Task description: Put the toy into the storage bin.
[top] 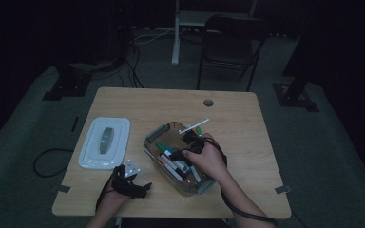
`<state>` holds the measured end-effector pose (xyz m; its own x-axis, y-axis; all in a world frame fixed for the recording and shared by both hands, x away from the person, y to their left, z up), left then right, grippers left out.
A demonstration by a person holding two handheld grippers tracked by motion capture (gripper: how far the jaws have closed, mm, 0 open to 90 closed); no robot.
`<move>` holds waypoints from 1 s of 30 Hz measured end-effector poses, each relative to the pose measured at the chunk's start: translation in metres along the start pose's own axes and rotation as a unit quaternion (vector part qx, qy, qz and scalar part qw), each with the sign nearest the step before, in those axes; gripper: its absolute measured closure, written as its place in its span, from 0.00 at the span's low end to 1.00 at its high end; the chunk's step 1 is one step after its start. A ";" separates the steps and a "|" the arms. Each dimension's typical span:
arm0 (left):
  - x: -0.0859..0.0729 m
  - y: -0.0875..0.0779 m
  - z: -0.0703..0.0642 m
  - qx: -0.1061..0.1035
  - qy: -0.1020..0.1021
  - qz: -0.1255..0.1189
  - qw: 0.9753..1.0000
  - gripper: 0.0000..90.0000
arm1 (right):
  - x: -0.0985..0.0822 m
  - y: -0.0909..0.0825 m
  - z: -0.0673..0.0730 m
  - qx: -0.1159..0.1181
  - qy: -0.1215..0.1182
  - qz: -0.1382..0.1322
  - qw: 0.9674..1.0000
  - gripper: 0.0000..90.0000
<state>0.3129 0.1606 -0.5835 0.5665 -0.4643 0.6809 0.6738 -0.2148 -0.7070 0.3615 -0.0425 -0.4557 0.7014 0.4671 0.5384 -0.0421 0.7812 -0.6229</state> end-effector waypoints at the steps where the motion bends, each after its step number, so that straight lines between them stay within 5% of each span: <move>1: 0.000 0.000 0.000 0.000 0.000 0.000 1.000 0.01 | 0.000 0.004 0.000 0.003 0.001 0.006 1.000 0.85; 8: 0.000 0.000 0.000 0.000 -0.001 -0.001 1.000 0.01 | 0.000 0.034 -0.008 -0.002 0.024 0.067 0.997 0.85; 12: 0.000 0.000 0.000 0.000 -0.001 -0.001 1.000 0.01 | 0.002 0.045 -0.014 -0.025 0.023 0.085 0.996 0.85; 21: 0.000 0.000 0.000 0.001 -0.002 -0.002 1.000 0.01 | -0.007 0.064 -0.030 -0.032 0.044 0.127 0.990 0.80; 25: 0.000 0.000 0.000 0.001 -0.002 -0.002 1.000 0.01 | -0.005 0.058 -0.027 -0.020 0.031 0.107 0.994 0.74; 30: 0.000 0.000 0.000 0.001 -0.001 -0.001 1.000 0.01 | 0.010 0.019 -0.008 0.001 -0.006 0.035 0.999 0.62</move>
Point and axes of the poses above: each handheld gripper's, and its own axes: y roughly forward along the jaws, x roughly out of its top, z roughly to its left, the point moved 5 cm from there along y, roughly forward along the jaws, and after that the axes turned 14 degrees about x, right-handed, at the moved point
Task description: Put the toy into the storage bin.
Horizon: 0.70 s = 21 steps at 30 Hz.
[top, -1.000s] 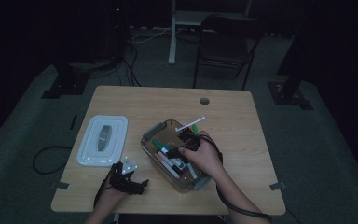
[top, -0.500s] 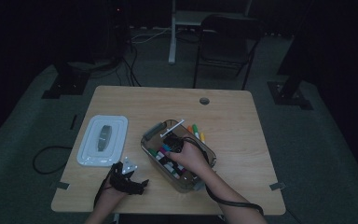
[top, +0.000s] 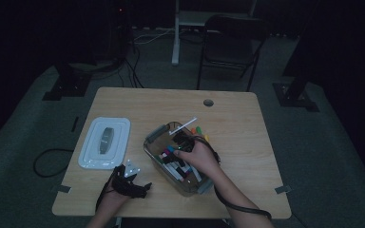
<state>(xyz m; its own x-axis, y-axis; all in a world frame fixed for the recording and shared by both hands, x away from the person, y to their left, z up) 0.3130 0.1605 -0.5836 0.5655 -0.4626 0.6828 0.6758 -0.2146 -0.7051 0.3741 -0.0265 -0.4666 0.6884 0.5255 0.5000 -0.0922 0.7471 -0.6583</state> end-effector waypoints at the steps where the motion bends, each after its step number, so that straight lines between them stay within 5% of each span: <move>1: 0.000 0.000 0.000 0.000 0.000 0.000 1.000 0.01 | 0.000 0.000 0.000 0.000 0.000 0.000 1.000 0.62; 3: 0.000 0.000 0.000 0.000 0.000 0.000 1.000 0.01 | 0.003 -0.033 0.004 -0.014 -0.023 -0.045 0.999 0.60; 7: 0.000 0.000 0.000 0.000 0.000 0.000 1.000 0.01 | 0.000 -0.063 0.001 -0.033 -0.032 -0.083 0.995 0.56; 9: 0.000 0.000 0.000 0.000 0.000 0.000 1.000 0.01 | -0.010 -0.094 -0.013 -0.062 -0.025 -0.119 0.991 0.56; 12: 0.000 0.000 0.000 0.000 0.000 0.000 1.000 0.01 | -0.024 -0.116 -0.034 -0.096 -0.005 -0.144 0.985 0.57; 15: 0.000 0.000 0.000 0.000 0.000 0.000 1.000 0.01 | -0.034 -0.126 -0.049 -0.108 0.018 -0.154 0.982 0.57; 16: 0.000 0.000 0.000 0.000 0.000 0.000 1.000 0.01 | -0.047 -0.134 -0.069 -0.133 0.045 -0.159 0.977 0.60; 21: 0.000 0.000 0.000 -0.001 0.000 0.000 1.000 0.01 | -0.068 -0.124 -0.106 -0.157 0.082 -0.148 0.973 0.60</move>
Point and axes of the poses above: each handheld gripper's, and its own axes: y roughly forward along the jaws, x roughly out of its top, z roughly to its left, the point moved 5 cm from there along y, roughly forward along the jaws, and after that the axes turned 14 degrees about x, right-handed, at the moved point
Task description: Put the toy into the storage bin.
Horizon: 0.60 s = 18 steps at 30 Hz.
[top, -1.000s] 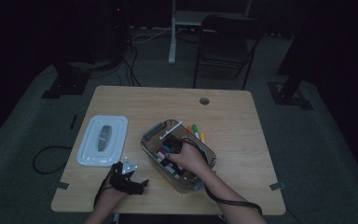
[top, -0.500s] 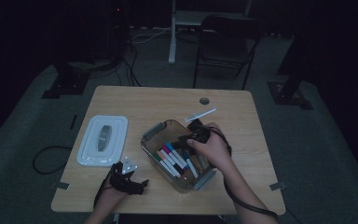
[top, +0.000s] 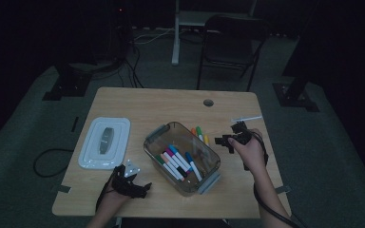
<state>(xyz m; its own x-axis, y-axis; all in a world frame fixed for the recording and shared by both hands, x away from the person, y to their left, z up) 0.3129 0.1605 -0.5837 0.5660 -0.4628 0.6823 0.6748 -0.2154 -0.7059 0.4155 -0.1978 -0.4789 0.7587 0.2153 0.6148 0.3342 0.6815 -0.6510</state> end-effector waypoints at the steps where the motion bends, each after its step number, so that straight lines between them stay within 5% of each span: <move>1: 0.000 0.000 0.000 0.000 0.000 0.000 1.000 0.01 | -0.004 0.006 -0.006 -0.001 0.007 -0.003 1.000 0.61; 7: 0.000 0.000 0.000 0.000 0.000 0.000 1.000 0.01 | -0.022 0.042 -0.031 -0.001 0.042 0.007 0.999 0.63; 18: 0.000 0.000 0.000 0.000 0.000 0.000 1.000 0.01 | -0.023 0.080 -0.037 -0.018 0.053 0.026 0.998 0.66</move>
Point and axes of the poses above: each handheld gripper's, and its own axes: y roughly forward along the jaws, x roughly out of its top, z roughly to its left, the point moved 5 cm from there along y, roughly forward along the jaws, and after that the axes turned 14 degrees about x, right-handed, at the moved point
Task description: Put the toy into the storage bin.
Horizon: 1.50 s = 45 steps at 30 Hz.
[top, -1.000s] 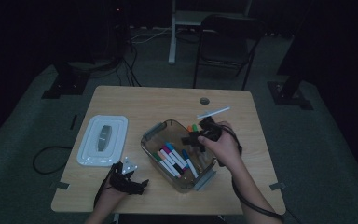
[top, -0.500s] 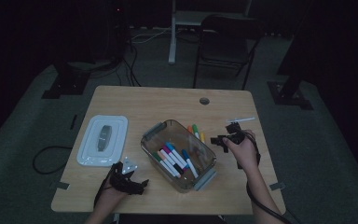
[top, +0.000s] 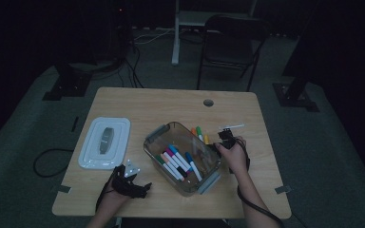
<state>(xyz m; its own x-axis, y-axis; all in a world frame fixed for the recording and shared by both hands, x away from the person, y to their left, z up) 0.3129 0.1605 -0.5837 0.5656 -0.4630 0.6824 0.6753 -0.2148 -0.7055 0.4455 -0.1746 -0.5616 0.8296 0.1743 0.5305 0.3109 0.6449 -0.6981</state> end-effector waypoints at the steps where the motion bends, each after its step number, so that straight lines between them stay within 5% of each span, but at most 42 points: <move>1: 0.000 0.000 0.000 0.000 0.000 0.000 1.000 0.01 | 0.000 0.001 -0.001 -0.010 -0.003 0.005 1.000 0.67; 8: 0.000 0.000 0.000 0.000 0.000 0.000 1.000 0.01 | -0.001 -0.005 -0.010 -0.043 0.017 -0.002 0.999 0.81; 15: 0.000 0.000 0.000 0.000 0.000 0.000 1.000 0.01 | -0.001 -0.022 -0.016 -0.033 0.042 -0.017 0.998 0.85; 22: 0.000 0.000 0.000 0.000 0.000 0.000 1.000 0.01 | 0.006 -0.049 -0.006 -0.014 0.038 -0.045 0.998 0.85; 31: 0.000 0.000 0.000 0.000 0.000 0.000 1.000 0.01 | 0.025 -0.092 0.037 0.022 -0.005 -0.083 0.996 0.85; 33: 0.000 0.000 0.000 0.000 0.000 -0.001 1.000 0.01 | 0.032 -0.099 0.056 0.039 -0.026 -0.087 0.995 0.85; 45: 0.000 0.000 0.000 0.000 0.000 0.000 1.000 0.01 | 0.043 -0.091 0.125 0.105 -0.089 -0.066 0.988 0.85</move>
<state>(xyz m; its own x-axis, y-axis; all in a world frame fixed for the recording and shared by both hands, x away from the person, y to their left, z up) 0.3129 0.1605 -0.5836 0.5660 -0.4621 0.6828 0.6755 -0.2148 -0.7053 0.3951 -0.1329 -0.4147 0.6874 0.1948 0.6996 0.2916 0.8083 -0.5116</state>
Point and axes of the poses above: each handheld gripper's, and its own axes: y roughly forward along the jaws, x roughly out of its top, z roughly to its left, the point moved 5 cm from there along y, roughly forward along the jaws, and after that the axes turned 14 degrees about x, right-handed, at the moved point
